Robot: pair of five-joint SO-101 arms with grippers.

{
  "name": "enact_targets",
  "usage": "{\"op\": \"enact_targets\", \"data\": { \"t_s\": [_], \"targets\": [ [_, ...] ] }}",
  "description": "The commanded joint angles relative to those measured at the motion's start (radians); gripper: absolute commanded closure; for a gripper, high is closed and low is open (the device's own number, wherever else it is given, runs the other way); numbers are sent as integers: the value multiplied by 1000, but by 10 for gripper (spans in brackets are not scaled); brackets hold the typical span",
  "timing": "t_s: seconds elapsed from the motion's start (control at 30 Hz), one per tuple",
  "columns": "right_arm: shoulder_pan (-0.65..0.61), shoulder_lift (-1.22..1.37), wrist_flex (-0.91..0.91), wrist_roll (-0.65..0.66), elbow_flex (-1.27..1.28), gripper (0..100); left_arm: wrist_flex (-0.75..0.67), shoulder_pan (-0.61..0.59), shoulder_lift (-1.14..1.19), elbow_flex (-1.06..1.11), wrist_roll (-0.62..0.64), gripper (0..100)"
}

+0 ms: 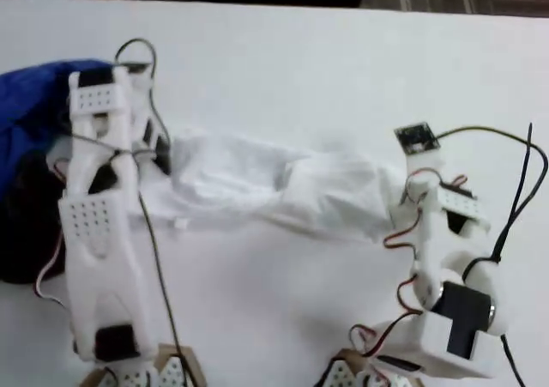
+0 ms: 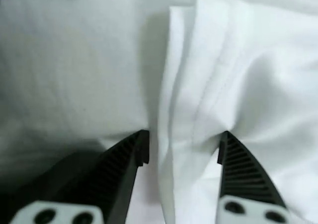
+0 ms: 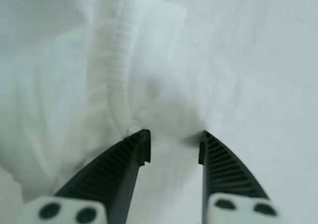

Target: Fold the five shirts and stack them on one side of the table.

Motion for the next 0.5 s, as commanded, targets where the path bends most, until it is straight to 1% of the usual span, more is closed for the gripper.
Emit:
{"op": "enact_targets", "data": {
  "t_s": [0.0, 0.1, 0.3, 0.33, 0.37, 0.4, 0.43, 0.47],
  "targets": [
    [18, -21, -39, 2, -2, 832, 12, -23, 9, -13, -64, 762],
    [18, -21, -39, 2, -2, 832, 15, -3, 52, 7, -92, 762],
    [18, -21, -39, 2, -2, 832, 21, 9, 69, 5, -92, 766],
    [18, -21, -39, 2, -2, 832, 23, 9, 69, 5, -92, 781],
    [18, -21, -39, 2, -2, 832, 23, 8, 69, 5, -97, 818],
    [18, -21, -39, 2, -2, 832, 23, 8, 69, 5, -112, 878],
    [18, -21, -39, 2, -2, 832, 23, 9, 69, 7, -126, 959],
    [18, -21, -39, 2, -2, 832, 23, 9, 69, 7, -130, 993]
  ]
}}
